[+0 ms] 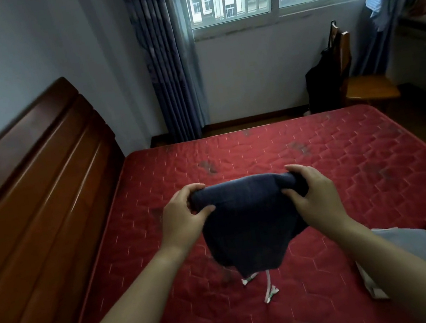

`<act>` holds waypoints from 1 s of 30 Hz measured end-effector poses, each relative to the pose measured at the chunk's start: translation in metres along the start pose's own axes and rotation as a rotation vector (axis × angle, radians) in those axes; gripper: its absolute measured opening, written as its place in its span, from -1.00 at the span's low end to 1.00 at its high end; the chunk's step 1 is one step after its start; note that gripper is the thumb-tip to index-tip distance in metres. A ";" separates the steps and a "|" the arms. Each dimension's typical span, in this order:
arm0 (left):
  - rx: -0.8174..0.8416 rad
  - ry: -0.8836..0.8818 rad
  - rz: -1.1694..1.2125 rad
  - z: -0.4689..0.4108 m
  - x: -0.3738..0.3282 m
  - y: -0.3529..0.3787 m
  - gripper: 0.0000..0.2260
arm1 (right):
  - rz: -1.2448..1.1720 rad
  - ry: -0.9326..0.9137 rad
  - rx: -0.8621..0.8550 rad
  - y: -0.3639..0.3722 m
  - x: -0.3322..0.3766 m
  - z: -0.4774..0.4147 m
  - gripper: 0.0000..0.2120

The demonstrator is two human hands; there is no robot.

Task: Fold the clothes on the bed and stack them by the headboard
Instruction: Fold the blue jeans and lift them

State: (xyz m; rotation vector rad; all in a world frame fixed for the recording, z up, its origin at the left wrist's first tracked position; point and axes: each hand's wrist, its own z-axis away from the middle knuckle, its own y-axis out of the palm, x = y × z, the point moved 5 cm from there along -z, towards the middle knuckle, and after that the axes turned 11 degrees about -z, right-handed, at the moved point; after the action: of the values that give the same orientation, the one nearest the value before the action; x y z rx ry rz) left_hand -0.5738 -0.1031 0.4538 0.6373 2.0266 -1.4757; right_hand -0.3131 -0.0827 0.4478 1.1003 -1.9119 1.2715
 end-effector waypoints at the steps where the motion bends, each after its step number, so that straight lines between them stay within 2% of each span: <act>1: -0.026 0.042 -0.035 -0.002 -0.004 -0.002 -0.64 | -0.013 -0.003 -0.033 -0.002 0.001 -0.001 -0.65; 5: -0.186 0.183 -0.290 -0.008 -0.025 -0.013 -0.80 | -0.044 -0.057 -0.133 -0.009 0.010 0.000 -0.90; 8: -0.320 0.210 -0.402 -0.009 -0.032 -0.023 -0.85 | -0.057 -0.134 -0.198 -0.016 0.020 0.000 -0.96; 13: -0.360 0.251 -0.158 -0.001 -0.049 -0.021 -0.87 | -0.221 -0.208 -0.277 -0.018 0.039 0.001 -0.84; 17: -0.452 0.190 -0.089 0.007 -0.059 -0.020 -0.80 | -0.144 -0.255 -0.304 -0.022 0.054 0.001 -0.80; 19: -0.483 0.214 -0.094 0.013 -0.065 -0.023 -0.78 | -0.113 -0.261 -0.313 -0.028 0.059 0.004 -0.82; 24: -0.408 0.274 -0.121 0.021 -0.061 -0.014 -0.79 | -0.065 -0.252 -0.305 -0.037 0.046 0.017 -0.78; 27: -0.277 0.237 -0.133 0.012 -0.036 0.017 -0.71 | -0.043 -0.131 -0.247 -0.016 0.007 0.011 -0.79; 30: -0.176 0.146 -0.143 -0.018 0.013 0.065 -0.71 | -0.008 0.012 -0.157 0.030 -0.055 -0.017 -0.76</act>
State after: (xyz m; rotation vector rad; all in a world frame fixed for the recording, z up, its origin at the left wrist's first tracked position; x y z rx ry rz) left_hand -0.5432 -0.0665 0.4046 0.5512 2.3274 -1.3431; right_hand -0.3123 -0.0437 0.3962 1.0165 -1.9593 1.1006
